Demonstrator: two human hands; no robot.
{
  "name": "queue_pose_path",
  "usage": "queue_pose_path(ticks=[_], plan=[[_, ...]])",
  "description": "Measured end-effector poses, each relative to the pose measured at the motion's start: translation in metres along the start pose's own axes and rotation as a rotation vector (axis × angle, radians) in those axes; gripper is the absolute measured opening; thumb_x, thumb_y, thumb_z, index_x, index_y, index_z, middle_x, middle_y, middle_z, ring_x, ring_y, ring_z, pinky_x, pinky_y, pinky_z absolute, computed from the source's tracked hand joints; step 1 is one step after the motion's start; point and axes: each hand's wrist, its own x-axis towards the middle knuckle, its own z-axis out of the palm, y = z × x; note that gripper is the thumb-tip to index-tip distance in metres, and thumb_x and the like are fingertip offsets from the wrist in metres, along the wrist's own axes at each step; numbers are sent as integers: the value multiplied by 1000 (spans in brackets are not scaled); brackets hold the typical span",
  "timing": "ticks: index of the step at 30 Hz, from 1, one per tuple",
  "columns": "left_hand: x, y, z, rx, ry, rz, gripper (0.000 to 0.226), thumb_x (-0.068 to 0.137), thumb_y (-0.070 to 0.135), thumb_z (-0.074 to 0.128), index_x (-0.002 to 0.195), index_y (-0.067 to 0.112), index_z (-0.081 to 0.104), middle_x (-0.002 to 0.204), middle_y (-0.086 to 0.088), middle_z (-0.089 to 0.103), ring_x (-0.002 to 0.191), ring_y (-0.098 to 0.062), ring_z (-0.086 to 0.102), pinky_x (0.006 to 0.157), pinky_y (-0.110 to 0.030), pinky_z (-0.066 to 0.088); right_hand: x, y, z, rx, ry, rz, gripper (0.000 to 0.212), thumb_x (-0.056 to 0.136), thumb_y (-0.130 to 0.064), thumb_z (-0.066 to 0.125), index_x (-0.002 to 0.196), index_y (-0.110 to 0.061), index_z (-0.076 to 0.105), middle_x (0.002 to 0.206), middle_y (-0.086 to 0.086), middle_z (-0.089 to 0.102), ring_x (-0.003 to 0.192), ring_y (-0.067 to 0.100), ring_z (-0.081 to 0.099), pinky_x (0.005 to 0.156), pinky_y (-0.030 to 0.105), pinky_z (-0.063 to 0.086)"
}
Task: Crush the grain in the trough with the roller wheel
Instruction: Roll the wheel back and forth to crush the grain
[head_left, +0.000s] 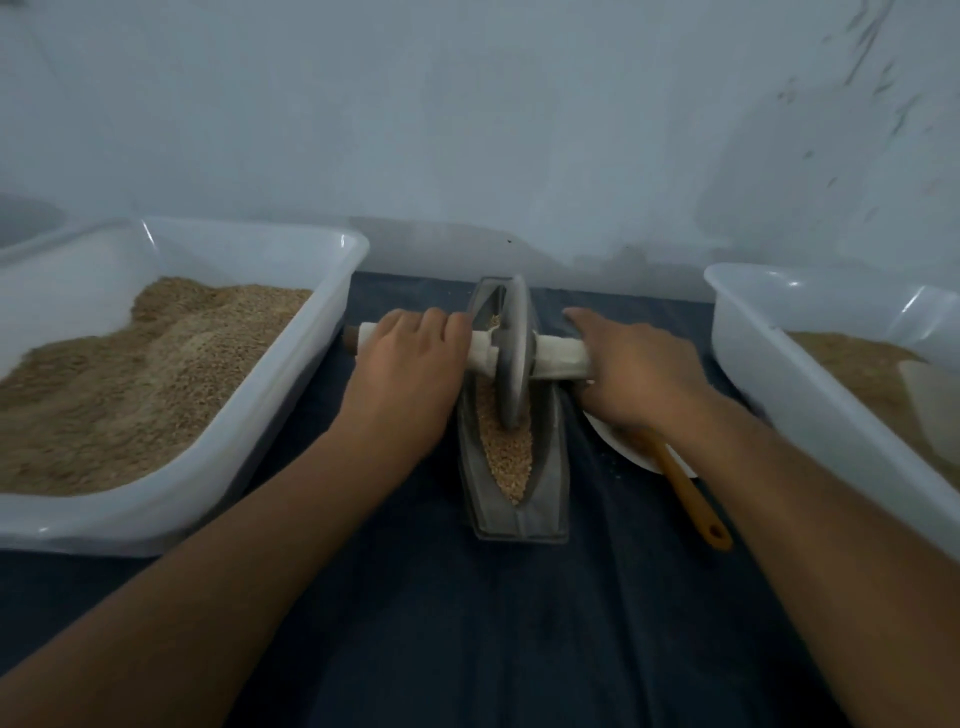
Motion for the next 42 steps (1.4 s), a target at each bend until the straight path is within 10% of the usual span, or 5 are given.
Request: queue_pose_path(ticks=[14,24,32,42], plan=[[-55,8,-18,-171,96,-5,83,69,20,82,143,5,46,133,-12,58,123,-30,54,115,-47,35,-56,-11,-5,-12,261,-96,45,91,-41,62,135,-35,55,109,-6,69,94,21,67,64,31,32],[8,-10,22,-146,47,-47,44,88,16,65,129,12,50,116,-8,62,102,-27,59,93,-38,42,22,-5,6,-116,140,-21,24,79,-40,68,101,-34,63,85,-7,64,71,20,55,50,26,21],[47,-17,35,-122,30,-101,26,91,20,62,115,18,51,106,-3,63,92,-24,61,82,-35,41,76,7,-1,-70,-102,-76,35,79,-45,68,113,-44,62,96,-10,65,82,18,56,55,27,33],[22,-7,20,-55,95,-17,31,87,16,63,116,17,51,105,-3,60,95,-23,57,90,-33,39,28,7,12,39,18,-12,30,79,-45,68,107,-44,58,84,-13,61,70,14,52,50,25,25]])
